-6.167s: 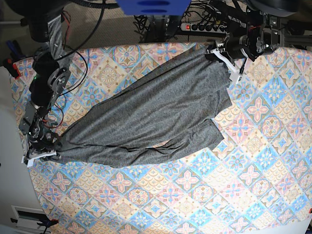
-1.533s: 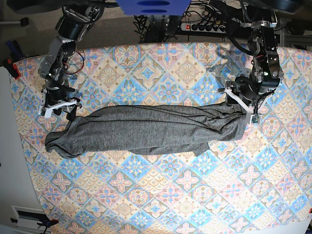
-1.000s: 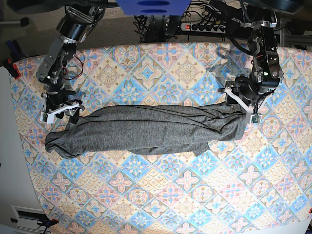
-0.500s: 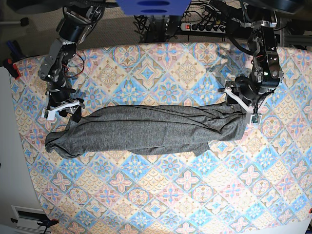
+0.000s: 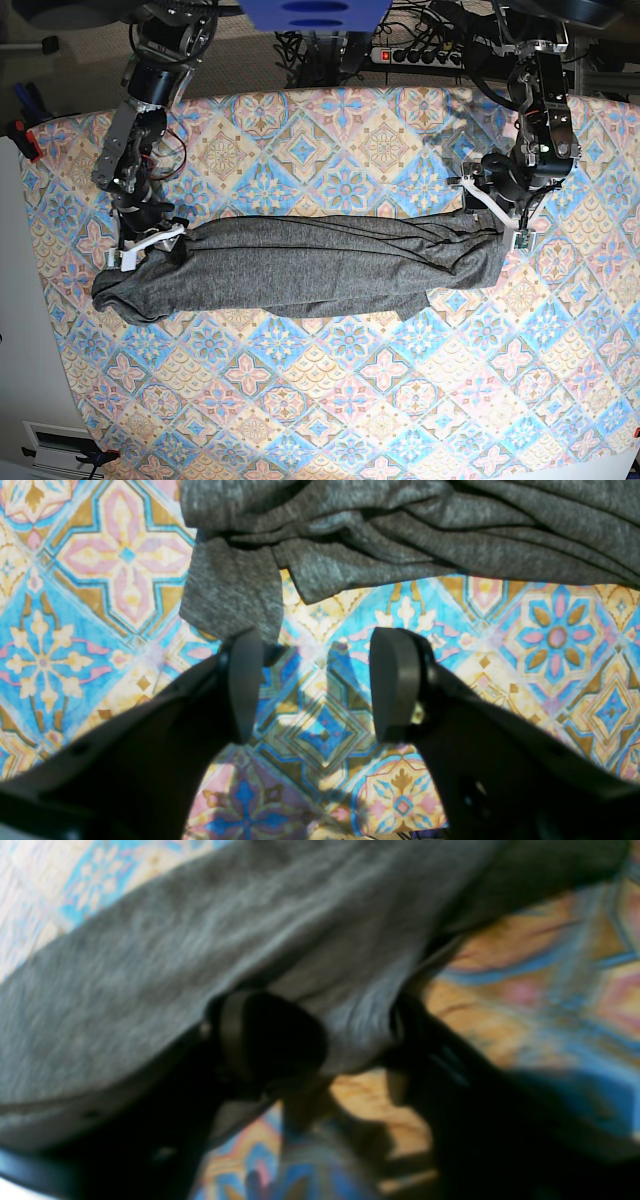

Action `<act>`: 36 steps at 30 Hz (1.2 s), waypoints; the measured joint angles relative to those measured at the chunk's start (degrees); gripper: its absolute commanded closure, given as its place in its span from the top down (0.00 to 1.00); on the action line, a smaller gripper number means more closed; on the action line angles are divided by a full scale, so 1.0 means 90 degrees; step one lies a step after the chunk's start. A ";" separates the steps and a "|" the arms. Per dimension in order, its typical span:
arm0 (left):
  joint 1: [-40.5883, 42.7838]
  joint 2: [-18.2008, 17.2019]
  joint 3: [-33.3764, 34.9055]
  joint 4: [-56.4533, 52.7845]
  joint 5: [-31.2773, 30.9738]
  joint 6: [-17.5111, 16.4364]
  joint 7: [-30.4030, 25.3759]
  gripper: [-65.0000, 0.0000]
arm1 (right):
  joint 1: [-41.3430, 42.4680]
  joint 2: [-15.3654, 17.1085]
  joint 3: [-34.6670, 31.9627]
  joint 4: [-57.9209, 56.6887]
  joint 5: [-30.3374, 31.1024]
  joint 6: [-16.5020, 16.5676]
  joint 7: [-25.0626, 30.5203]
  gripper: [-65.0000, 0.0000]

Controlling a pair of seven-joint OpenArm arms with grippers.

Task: Layout the t-shirt on the table in an organized manner, then fold the t-shirt properly
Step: 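Grasp the shirt's ends again with both grippers, then pull the shirt ends apart with both grippers to straighten it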

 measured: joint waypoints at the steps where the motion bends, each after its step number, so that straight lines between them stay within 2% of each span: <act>1: 0.0000 0.0000 0.0000 0.0000 0.0002 0.0000 0.0000 0.49 | -0.0005 -0.0015 -0.0010 0.0000 -0.0002 0.0027 -0.0036 0.24; 3: 0.0000 0.0000 0.0000 0.0000 0.0000 0.0000 0.0000 0.49 | -0.0015 -0.0017 -0.0049 0.0000 0.0000 0.0022 -0.0083 0.03; 4: -0.0002 0.0002 0.0000 0.0000 0.0000 0.0000 0.0000 0.49 | -0.0019 -0.0015 -0.0049 0.0000 0.0005 0.0022 -0.0097 0.00; 10: 0.0000 0.0000 0.0000 0.0000 0.0000 0.0000 0.0000 0.49 | -0.0056 -0.0019 -0.0041 0.0114 -0.0027 0.0017 -0.0202 0.00; 21: 0.0056 0.0002 0.0000 -0.0002 0.0000 0.0000 0.0002 0.49 | -0.0590 -0.0032 0.0000 0.2157 -0.0141 -0.0007 -0.0374 0.00; 25: 0.0148 0.0000 0.0000 -0.0002 0.0002 0.0000 -0.0005 0.49 | -0.0512 -0.0058 0.0493 0.2533 -0.0078 0.0087 -0.0287 0.00; 27: 0.0172 0.0002 0.0000 -0.0007 0.0005 0.0002 0.0010 0.49 | -0.0685 -0.0034 0.0704 0.2907 -0.0117 -0.0039 -0.0284 0.00; 29: 0.0146 0.0005 0.0002 -0.0005 -0.0002 0.0000 -0.0002 0.49 | -0.1018 0.0051 0.0590 0.3075 -0.0131 -0.0046 -0.0121 0.00; 30: 0.0141 0.0000 0.0002 -0.0005 0.0002 0.0000 -0.0002 0.49 | -0.1069 0.0056 0.0498 0.2992 -0.0204 -0.0029 -0.0236 0.00; 31: 0.0151 0.0002 0.0000 -0.0005 0.0002 0.0000 0.0000 0.49 | -0.0998 -0.0032 0.0585 0.2875 -0.0289 -0.0051 -0.0447 0.00; 33: 0.0172 0.0017 0.0002 -0.0005 0.0005 0.0000 0.0005 0.49 | -0.0933 -0.0175 0.0899 0.2941 -0.0291 -0.0148 -0.0401 0.00; 36: 0.0126 0.0000 0.0168 -0.0007 0.0092 0.0000 -0.0032 0.49 | -0.1103 0.0087 0.0464 0.3259 -0.0384 -0.0243 -0.0194 0.00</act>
